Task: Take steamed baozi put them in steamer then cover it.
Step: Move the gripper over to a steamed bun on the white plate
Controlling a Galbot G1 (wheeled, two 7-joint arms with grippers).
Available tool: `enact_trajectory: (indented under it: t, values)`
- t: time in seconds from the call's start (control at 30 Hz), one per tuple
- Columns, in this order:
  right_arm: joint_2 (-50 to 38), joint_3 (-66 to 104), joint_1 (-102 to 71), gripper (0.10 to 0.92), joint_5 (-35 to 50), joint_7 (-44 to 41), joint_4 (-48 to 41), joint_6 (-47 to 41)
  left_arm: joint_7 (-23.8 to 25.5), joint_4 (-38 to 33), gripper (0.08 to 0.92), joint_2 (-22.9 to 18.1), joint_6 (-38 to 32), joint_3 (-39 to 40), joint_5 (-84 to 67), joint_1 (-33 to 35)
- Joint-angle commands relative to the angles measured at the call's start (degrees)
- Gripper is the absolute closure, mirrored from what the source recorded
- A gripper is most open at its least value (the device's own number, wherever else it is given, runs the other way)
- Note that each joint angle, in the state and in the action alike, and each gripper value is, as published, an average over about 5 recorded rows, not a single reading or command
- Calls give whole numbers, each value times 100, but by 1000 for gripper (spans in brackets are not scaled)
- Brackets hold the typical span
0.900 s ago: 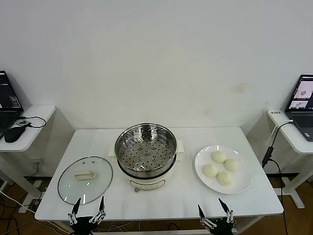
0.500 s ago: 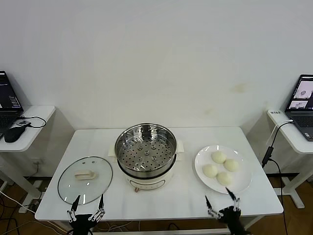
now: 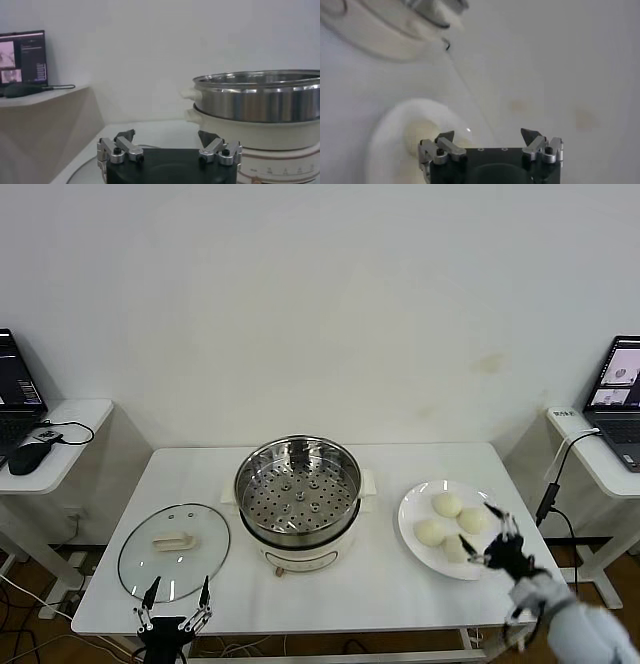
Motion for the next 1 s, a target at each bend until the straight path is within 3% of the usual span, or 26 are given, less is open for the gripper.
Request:
enact_trajectory:
  t: [0.03, 0.3, 0.5, 1.0]
  values:
    - [-1490, -1456, 2491, 203, -104, -1810, -975, -234, -19, -4, 177, 5, 25, -1, 85, -46]
    - [-1152, -4362, 5239, 203, 239, -2736, -2252, 52, -30, 1, 177, 28, 41, -68, 63, -96]
    - [-759, -5820, 6372, 203, 395, -3255, -2916, 4, -37, 1, 177, 39, 61, -119, 37, -144]
    - [578, -6480, 6634, 202, 304, -3177, -4267, -173, -34, -85, 177, 49, 112, -238, 16, -114]
